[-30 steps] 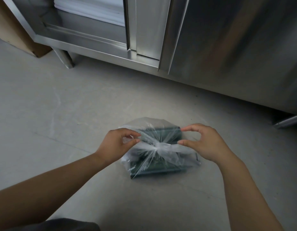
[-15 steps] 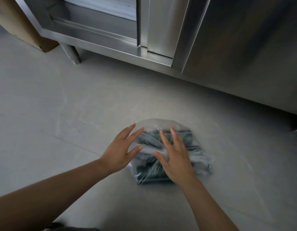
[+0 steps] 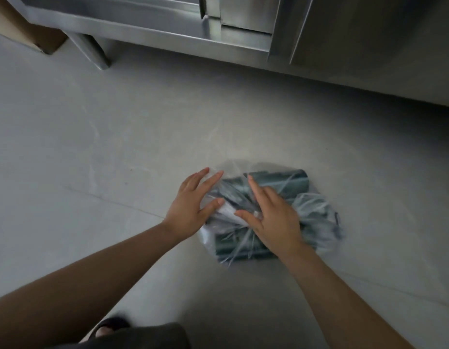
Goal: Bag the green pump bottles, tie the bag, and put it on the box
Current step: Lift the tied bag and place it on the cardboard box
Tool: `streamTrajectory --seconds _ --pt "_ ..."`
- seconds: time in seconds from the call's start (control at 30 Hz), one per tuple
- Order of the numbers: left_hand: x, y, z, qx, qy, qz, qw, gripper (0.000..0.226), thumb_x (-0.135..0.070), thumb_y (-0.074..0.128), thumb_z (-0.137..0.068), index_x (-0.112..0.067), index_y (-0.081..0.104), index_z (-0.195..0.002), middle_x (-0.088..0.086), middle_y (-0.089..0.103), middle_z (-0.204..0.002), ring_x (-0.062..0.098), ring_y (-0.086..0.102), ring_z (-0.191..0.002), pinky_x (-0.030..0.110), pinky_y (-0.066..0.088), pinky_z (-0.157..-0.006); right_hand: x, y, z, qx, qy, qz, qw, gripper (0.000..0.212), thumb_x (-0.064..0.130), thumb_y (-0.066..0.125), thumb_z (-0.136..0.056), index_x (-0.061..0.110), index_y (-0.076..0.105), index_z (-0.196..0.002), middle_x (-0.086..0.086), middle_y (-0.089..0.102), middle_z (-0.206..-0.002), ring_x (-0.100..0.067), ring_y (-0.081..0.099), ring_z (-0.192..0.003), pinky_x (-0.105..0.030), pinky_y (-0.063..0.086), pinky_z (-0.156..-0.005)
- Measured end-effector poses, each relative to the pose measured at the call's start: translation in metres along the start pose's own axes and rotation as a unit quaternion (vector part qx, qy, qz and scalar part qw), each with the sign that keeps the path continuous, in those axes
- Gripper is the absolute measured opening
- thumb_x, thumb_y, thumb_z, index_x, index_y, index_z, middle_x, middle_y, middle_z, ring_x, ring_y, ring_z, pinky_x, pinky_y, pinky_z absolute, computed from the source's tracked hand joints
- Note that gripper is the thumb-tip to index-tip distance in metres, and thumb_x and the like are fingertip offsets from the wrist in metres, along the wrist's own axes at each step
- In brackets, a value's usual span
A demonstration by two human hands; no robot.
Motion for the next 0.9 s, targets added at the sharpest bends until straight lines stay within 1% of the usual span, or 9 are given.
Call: streamTrajectory --seconds 0.07,0.17,0.27,0.3,0.37,0.43,0.57,0.7,0.9 --pt "0.001 -0.001 0.001 0.001 0.003 0.0 1.0 0.06 -0.065 0.033 -0.081 -0.051 0.02 -0.138 -0.003 0.025 -0.153 0.019 0.021 -0.139 0.035 0.022 -0.113 0.0 0.0 0.0 0.016 0.009 -0.035 0.999 0.076 0.068 0.031 -0.082 0.016 0.043 -0.136 -0.004 0.063 -0.093 -0.016 0.059 -0.073 -0.023 0.045 -0.055" --pt "0.003 -0.002 0.003 0.01 0.009 0.008 1.0 0.056 -0.065 0.034 -0.081 -0.057 0.017 -0.134 -0.006 0.025 -0.152 0.015 0.022 -0.138 0.028 0.02 -0.109 0.002 -0.004 -0.001 0.044 0.004 -0.085 0.995 0.068 0.061 0.036 -0.082 0.016 0.051 -0.131 -0.002 0.063 -0.095 -0.012 0.055 -0.073 -0.022 0.041 -0.06" --pt "0.004 -0.005 0.004 0.023 0.014 0.02 0.999 0.056 -0.065 0.035 -0.081 -0.058 0.019 -0.134 -0.009 0.025 -0.152 0.011 0.022 -0.137 0.025 0.019 -0.108 0.004 -0.014 -0.003 0.042 0.021 -0.177 0.983 0.051 0.047 0.053 -0.084 0.016 0.059 -0.123 0.004 0.064 -0.093 -0.006 0.053 -0.074 -0.024 0.049 -0.067" --pt "0.005 -0.006 0.005 0.025 0.016 0.021 0.999 0.057 -0.066 0.035 -0.081 -0.057 0.02 -0.135 -0.01 0.025 -0.152 0.01 0.022 -0.137 0.024 0.019 -0.107 0.004 -0.017 -0.004 0.034 0.028 -0.208 0.977 0.043 0.039 0.06 -0.084 0.015 0.061 -0.12 0.004 0.067 -0.095 -0.004 0.056 -0.076 -0.022 0.051 -0.071" --pt "0.004 -0.008 0.007 0.026 0.022 0.018 0.999 0.058 -0.066 0.035 -0.081 -0.054 0.022 -0.136 -0.012 0.025 -0.151 0.008 0.022 -0.137 0.023 0.019 -0.107 0.005 -0.023 -0.004 0.012 0.038 -0.254 0.966 0.036 0.025 0.067 -0.082 0.014 0.065 -0.116 0.005 0.068 -0.098 0.001 0.058 -0.081 -0.01 0.049 -0.075" --pt "0.0 -0.01 0.009 0.025 0.031 0.017 0.999 0.058 -0.066 0.033 -0.081 -0.054 0.021 -0.137 -0.014 0.024 -0.152 0.003 0.021 -0.136 0.022 0.019 -0.107 0.007 -0.029 -0.003 -0.008 0.051 -0.27 0.962 0.035 0.02 0.069 -0.081 0.012 0.065 -0.114 0.01 0.065 -0.096 0.006 0.058 -0.083 -0.003 0.044 -0.073" --pt "-0.012 -0.016 0.01 0.006 0.048 0.028 0.998 0.056 -0.064 0.033 -0.083 -0.055 0.019 -0.136 -0.014 0.024 -0.151 -0.005 0.017 -0.132 0.019 0.017 -0.105 0.01 -0.04 -0.002 -0.035 0.082 -0.285 0.954 0.027 0.017 0.069 -0.081 0.013 0.069 -0.108 0.009 0.067 -0.087 0.01 0.058 -0.066 -0.002 0.042 -0.062" --pt "-0.016 -0.022 0.012 0.01 0.061 0.005 0.998 0.057 -0.064 0.028 -0.085 -0.05 0.019 -0.14 -0.01 0.022 -0.153 0.005 0.017 -0.139 0.022 0.016 -0.108 0.015 -0.048 0.001 -0.065 0.082 -0.271 0.957 0.013 0.015 0.069 -0.081 0.013 0.073 -0.093 0.008 0.068 -0.081 0.002 0.061 -0.071 -0.007 0.046 -0.068" --pt "-0.044 -0.083 0.018 0.063 0.101 -0.113 0.986 0.06 -0.072 0.014 -0.083 -0.05 0.007 -0.139 -0.006 0.018 -0.156 0.016 0.016 -0.143 0.026 0.015 -0.109 0.043 -0.101 -0.013 -0.066 0.122 -0.283 0.949 0.011 0.016 0.069 -0.081 0.015 0.073 -0.091 0.006 0.069 -0.085 0.002 0.061 -0.076 -0.009 0.046 -0.074"
Point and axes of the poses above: each hand's wrist, its own z-axis away from the middle knuckle, its own y-axis out of the palm, x = y × z, the point moved 1 cm from there along -z, towards the middle knuckle
